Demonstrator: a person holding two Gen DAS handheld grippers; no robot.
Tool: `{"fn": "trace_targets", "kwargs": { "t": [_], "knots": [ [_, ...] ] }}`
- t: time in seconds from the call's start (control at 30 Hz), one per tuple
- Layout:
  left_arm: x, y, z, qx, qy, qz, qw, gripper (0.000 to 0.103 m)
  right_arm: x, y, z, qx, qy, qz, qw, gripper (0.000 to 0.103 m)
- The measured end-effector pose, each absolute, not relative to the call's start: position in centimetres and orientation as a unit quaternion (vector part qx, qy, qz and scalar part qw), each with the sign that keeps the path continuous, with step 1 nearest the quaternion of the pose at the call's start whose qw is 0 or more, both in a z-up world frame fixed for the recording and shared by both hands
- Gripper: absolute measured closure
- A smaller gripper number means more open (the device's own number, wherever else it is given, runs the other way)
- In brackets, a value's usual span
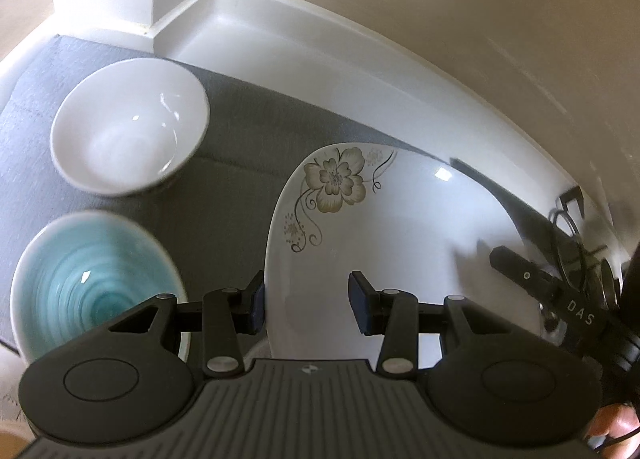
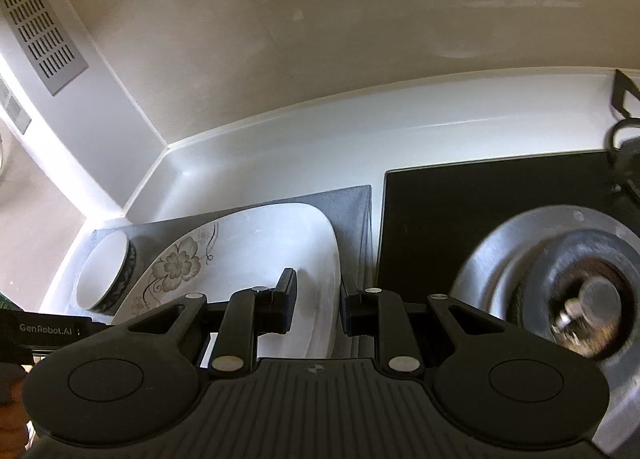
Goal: Organize plates and bowls
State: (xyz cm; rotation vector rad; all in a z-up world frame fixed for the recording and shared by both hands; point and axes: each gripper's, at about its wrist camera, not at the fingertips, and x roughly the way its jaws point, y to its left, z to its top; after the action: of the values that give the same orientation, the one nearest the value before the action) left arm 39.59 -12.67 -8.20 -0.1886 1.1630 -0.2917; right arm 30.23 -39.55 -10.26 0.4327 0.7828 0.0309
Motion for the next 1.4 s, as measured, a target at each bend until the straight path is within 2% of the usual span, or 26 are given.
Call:
{"fn": "trace_targets", "kwargs": {
  "t": [0.7, 1.4],
  "knots": [
    [29.2, -9.5, -9.3, -0.044, 0.568, -0.158, 0.807, 0.056, 20.6, -35.3, -11.7, 0.215, 0.399, -0.016, 0.891, 0.079],
    [26.4, -10.4, -9.4, 0.036, 0.519, -0.139, 0.843, 0.055, 18.7, -33.7, -13.3, 0.161, 0.392, -0.028, 0.905, 0.080]
  ]
}}
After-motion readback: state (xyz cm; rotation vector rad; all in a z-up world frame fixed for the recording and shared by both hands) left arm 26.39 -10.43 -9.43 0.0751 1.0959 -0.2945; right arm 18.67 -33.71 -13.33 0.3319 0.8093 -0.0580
